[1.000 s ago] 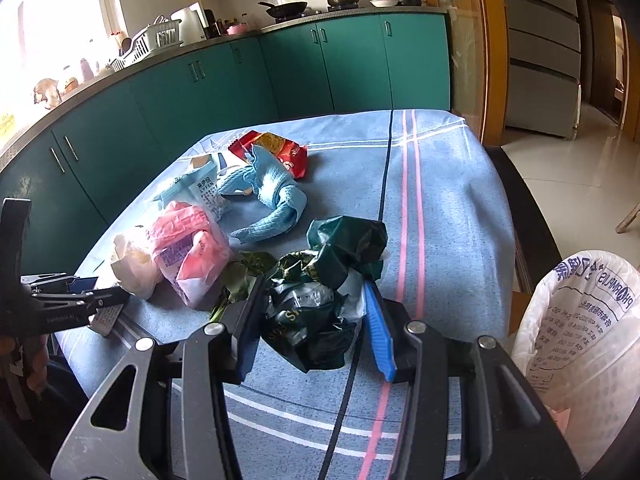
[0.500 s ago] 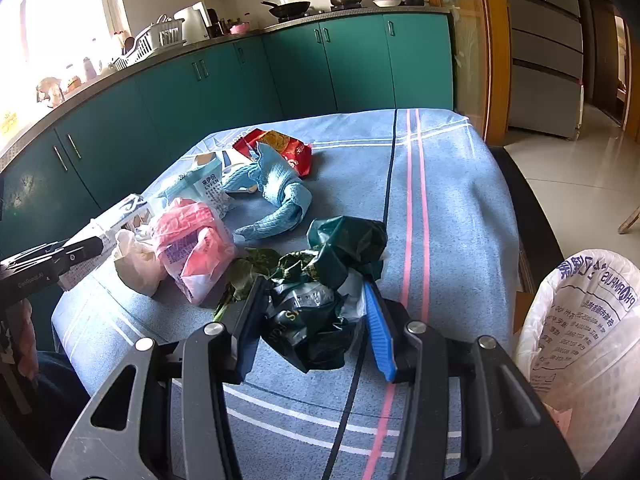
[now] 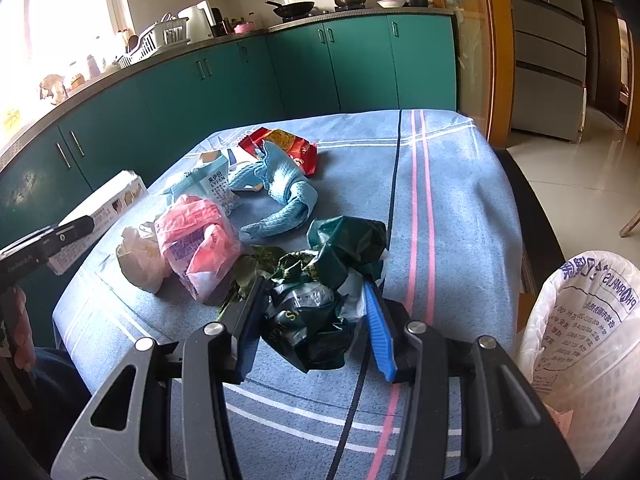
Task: Collect trash
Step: 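Lift the ointment box with the left gripper while the right gripper lifts the wrapper, then open the left gripper over the bin while the right gripper drops the wrapper in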
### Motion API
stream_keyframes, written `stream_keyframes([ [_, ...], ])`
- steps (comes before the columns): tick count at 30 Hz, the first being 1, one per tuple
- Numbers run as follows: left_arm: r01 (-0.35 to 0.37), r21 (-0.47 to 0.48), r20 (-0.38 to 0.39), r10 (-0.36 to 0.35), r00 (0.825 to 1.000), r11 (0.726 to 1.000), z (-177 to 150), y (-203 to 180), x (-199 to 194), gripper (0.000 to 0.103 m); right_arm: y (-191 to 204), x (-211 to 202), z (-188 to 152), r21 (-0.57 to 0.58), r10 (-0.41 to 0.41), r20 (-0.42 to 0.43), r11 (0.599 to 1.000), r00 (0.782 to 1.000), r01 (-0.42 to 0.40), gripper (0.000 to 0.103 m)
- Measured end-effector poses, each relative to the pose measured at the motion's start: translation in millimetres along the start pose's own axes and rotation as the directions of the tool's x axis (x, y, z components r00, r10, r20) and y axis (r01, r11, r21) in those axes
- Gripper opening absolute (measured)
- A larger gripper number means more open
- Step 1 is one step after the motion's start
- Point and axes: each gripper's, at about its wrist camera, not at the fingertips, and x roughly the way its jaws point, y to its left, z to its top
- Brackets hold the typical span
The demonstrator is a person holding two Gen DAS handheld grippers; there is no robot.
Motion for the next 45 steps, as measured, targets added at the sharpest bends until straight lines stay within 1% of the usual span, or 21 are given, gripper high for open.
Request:
stream_keyframes([
  [2,-0.003,0.007,0.022,0.003,1.0,1.0,1,-2,-4,0.04,1,-1,0,-0.003,0.005,0.006,1.0,1.0,-0.004,0.047],
  [7,-0.003,0.007,0.032,0.003,0.999,1.0,1,-2,-6,0.04,2,-3,-1,-0.01,0.011,0.006,1.0,1.0,-0.011,0.047],
  [14,0.007,0.001,0.067,-0.007,0.998,1.0,2,-2,-13,0.04,4,-4,-2,-0.023,0.02,0.009,1.0,1.0,-0.02,0.047],
  [21,0.01,0.003,0.076,-0.01,0.997,1.0,1,-3,-14,0.04,6,-5,-3,-0.036,0.028,0.011,0.999,1.0,-0.027,0.047],
  [27,0.019,-0.001,0.08,-0.018,0.997,1.0,2,-2,-14,0.04,7,-10,-3,-0.038,0.025,0.029,0.999,0.999,-0.024,0.047],
  [31,0.054,-0.002,0.085,-0.053,0.995,0.999,4,-10,-17,0.04,3,-25,-2,-0.03,0.006,0.064,1.0,0.998,-0.004,0.047],
  [33,0.081,0.022,0.085,-0.083,0.993,0.996,6,-22,-18,0.04,-3,-40,-1,-0.019,-0.002,0.1,1.0,0.995,0.003,0.047],
  [35,0.123,0.05,0.079,-0.127,0.989,0.991,10,-37,-19,0.04,-12,-55,-1,-0.006,-0.016,0.135,1.0,0.991,0.017,0.047],
  [37,0.179,0.071,0.066,-0.183,0.981,0.981,16,-50,-20,0.04,-24,-68,-2,0.018,-0.036,0.163,0.999,0.986,0.034,0.047],
  [39,0.248,0.095,0.039,-0.252,0.967,0.964,24,-67,-19,0.04,-42,-84,-4,0.058,-0.071,0.188,0.996,0.98,0.061,0.047],
  [40,0.286,0.118,0.015,-0.29,0.957,0.951,29,-79,-17,0.04,-55,-93,-7,0.087,-0.099,0.199,0.993,0.975,0.083,0.047],
  [41,0.308,0.135,0.0,-0.311,0.95,0.942,31,-88,-16,0.04,-64,-99,-9,0.109,-0.119,0.204,0.989,0.972,0.098,0.047],
  [43,0.365,0.177,-0.037,-0.364,0.931,0.914,37,-112,-13,0.04,-89,-115,-16,0.172,-0.17,0.214,0.976,0.962,0.134,0.047],
  [45,0.433,0.216,-0.089,-0.424,0.901,0.875,41,-142,-7,0.04,-111,-129,-23,0.231,-0.217,0.214,0.959,0.953,0.166,0.047],
])
